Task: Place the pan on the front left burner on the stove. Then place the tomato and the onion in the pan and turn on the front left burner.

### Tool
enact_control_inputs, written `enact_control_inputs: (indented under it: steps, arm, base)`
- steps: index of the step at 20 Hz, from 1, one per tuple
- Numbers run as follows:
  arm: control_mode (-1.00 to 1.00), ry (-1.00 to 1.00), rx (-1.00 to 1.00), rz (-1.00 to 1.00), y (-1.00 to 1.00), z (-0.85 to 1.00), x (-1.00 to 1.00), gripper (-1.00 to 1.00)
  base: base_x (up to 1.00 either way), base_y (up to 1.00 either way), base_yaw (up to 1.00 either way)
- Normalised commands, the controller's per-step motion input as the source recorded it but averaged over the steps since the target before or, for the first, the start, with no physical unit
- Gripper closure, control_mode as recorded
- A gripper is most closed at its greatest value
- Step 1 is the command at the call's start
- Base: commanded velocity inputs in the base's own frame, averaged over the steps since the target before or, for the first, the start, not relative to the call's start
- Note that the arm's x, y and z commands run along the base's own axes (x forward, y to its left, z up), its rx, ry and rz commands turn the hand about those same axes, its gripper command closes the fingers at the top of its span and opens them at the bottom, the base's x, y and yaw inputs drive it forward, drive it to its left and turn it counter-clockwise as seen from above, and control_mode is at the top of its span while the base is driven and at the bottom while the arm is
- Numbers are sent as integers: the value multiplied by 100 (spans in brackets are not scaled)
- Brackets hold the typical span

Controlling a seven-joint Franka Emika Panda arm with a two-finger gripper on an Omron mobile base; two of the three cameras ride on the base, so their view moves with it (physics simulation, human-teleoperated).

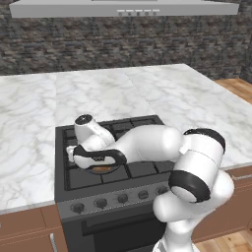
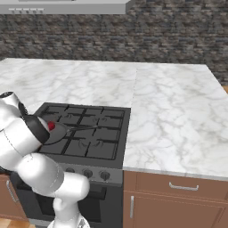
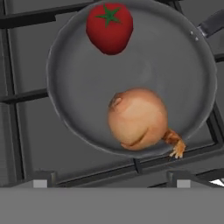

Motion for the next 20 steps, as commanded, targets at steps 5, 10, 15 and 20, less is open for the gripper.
enact_control_inputs:
  steps: [5, 10, 15, 20]
  arm:
    - [-100, -7, -3, 0, 17, 32, -73, -100]
    - [-100, -3, -5, 0, 1, 11, -78, -100]
    - [-100, -3, -7, 0, 5, -1, -80, -100]
    - [-100, -15, -13, 2, 16, -15, -68, -100]
  base:
    - [0, 0, 0]
    - [0, 0, 0]
    - [0, 0, 0]
    - [0, 0, 0]
